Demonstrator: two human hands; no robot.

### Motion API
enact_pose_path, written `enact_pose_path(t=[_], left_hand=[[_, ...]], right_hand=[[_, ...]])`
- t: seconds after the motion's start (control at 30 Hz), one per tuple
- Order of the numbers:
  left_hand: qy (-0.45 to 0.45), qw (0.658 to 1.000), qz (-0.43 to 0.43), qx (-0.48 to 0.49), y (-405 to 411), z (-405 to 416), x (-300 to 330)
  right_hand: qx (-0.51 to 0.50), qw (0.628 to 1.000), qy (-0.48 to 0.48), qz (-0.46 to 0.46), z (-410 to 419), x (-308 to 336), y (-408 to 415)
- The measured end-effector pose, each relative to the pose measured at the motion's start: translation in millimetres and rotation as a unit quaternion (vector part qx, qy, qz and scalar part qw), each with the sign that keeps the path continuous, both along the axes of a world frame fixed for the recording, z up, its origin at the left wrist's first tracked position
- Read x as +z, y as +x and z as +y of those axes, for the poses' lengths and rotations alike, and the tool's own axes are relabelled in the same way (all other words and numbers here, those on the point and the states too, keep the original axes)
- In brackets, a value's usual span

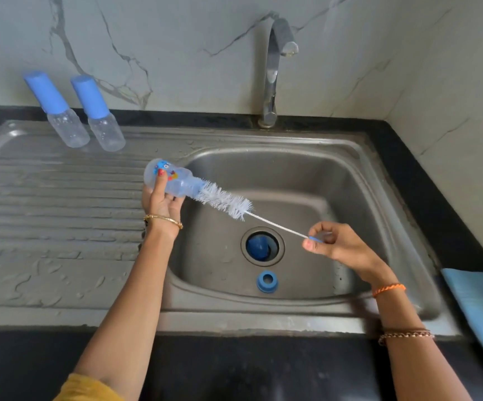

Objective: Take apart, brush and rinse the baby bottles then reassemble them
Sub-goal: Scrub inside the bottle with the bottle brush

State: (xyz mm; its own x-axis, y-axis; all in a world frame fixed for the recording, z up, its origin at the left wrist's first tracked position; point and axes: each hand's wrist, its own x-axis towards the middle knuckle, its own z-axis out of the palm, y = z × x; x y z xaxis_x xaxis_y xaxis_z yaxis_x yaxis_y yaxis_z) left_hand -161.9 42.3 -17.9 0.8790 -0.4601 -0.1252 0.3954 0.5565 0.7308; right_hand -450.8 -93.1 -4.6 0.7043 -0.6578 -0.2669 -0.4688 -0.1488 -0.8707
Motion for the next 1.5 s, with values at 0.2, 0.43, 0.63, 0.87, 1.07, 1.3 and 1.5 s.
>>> enact_pose_path(t=[0.2,0.43,0.63,0.87,1.07,1.3,1.5], left_hand=[[-0.005,1.0,-0.021,-0.018,2,7,-2],[-0.029,0.999,0.027,-0.013,-1,4,6],[-0.031,0.999,0.013,0.004,1,5,3],[-0.005,1.0,-0.012,-0.003,-4,2,-3],[0.026,0.998,-0.059,0.025,-5,5,-2],[0.034,0.999,-0.034,0.015,-7,5,1],[0.011,1.0,0.004,0.011,-8,6,7]], right_hand=[[-0.136,0.898,-0.417,0.023,4,-6,4],[0.004,1.0,0.025,-0.016,8,-8,11],[-0.06,0.937,-0.341,0.038,5,-13,9],[-0.095,0.907,-0.402,0.081,15,3,9],[0.007,0.99,0.123,0.065,9,-1,9],[-0.14,0.866,-0.48,-0.018,8,-2,10],[-0.089,0.995,-0.018,0.028,15,8,12]])
